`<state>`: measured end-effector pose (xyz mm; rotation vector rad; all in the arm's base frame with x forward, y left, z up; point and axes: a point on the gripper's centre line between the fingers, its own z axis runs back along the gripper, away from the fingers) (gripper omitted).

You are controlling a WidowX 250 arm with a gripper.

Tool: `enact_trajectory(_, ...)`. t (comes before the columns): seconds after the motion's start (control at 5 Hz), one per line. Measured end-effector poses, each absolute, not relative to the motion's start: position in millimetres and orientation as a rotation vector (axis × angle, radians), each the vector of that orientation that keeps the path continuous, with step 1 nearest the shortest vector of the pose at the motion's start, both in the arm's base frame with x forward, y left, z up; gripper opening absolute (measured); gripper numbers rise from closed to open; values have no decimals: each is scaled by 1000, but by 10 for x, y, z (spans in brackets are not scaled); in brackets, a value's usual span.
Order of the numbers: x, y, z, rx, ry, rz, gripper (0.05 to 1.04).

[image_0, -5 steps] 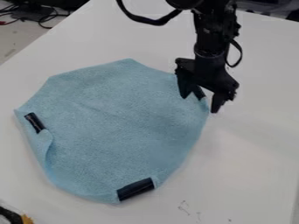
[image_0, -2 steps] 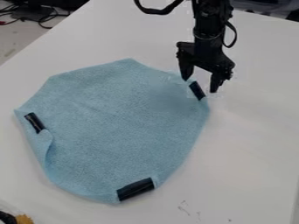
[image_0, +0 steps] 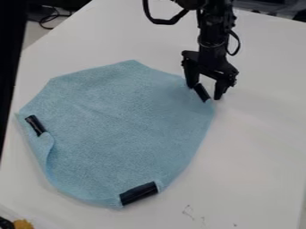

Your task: Fold the cloth from top rightto bottom left

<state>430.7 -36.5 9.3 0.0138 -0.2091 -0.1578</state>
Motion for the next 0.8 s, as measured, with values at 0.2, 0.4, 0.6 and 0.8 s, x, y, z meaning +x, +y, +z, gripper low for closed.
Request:
enact_trajectory(0.2, 4267, -332, 57, -7, -226, -149, 697)
enact_trajectory(0.4, 4250, -284, 48, -16, -221, -146, 413)
enact_trajectory(0.6, 4238, -274, 54, -13, -212, -148, 211)
enact_trajectory(0.8, 4154, -328, 151, 25, -177, -154, 89)
